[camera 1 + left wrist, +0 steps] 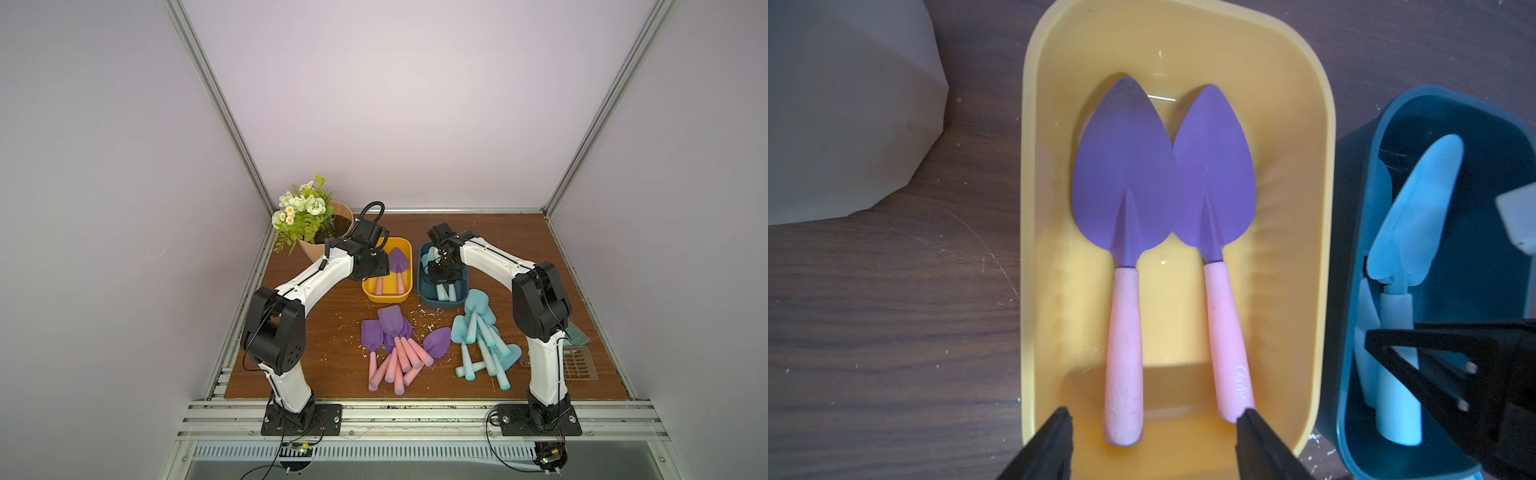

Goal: Sort the small shovels by color and place them into the storage box
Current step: Place the shovel in the storage box.

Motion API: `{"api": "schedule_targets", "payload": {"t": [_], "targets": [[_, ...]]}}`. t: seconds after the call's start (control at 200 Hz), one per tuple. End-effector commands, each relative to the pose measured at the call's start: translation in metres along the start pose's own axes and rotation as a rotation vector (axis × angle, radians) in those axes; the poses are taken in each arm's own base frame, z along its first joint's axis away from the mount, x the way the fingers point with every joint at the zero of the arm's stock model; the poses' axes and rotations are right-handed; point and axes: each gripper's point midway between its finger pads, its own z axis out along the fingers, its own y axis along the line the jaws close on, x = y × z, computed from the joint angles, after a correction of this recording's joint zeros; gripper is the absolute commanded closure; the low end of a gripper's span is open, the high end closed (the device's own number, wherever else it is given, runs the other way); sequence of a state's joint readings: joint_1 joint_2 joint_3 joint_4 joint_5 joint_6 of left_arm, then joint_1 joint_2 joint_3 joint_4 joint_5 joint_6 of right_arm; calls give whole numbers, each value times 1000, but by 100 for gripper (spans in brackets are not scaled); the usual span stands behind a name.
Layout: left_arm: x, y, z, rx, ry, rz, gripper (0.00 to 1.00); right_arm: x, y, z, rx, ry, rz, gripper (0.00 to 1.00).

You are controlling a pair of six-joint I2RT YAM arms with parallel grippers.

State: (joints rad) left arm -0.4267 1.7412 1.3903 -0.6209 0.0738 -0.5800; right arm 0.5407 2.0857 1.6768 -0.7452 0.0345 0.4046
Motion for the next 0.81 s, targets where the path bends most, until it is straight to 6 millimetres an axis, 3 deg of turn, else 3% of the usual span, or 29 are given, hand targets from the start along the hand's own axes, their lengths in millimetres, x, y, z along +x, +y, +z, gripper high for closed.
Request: {"api": "schedule_targets", "payload": {"t": [0.0, 0.265, 0.385, 0.52, 0.63, 0.801], "targets": [[2, 3, -5, 0, -5, -21, 35, -16, 12, -14, -68, -52, 31, 80], [19, 9, -5, 4, 29, -18, 33, -21, 14, -21, -75, -68, 57, 40], [32, 13, -8, 12, 50, -16, 32, -25, 7, -36, -46, -106, 57, 38], [59, 18, -10, 20, 93, -18, 32, -34, -3, -67, -6, -187, 56, 38], [89, 15, -11, 20, 138, 6, 32, -37, -9, -90, 5, -242, 55, 38], [139, 14, -15, 26, 227, -7, 31, -30, -9, -107, -16, -262, 24, 39]]}}
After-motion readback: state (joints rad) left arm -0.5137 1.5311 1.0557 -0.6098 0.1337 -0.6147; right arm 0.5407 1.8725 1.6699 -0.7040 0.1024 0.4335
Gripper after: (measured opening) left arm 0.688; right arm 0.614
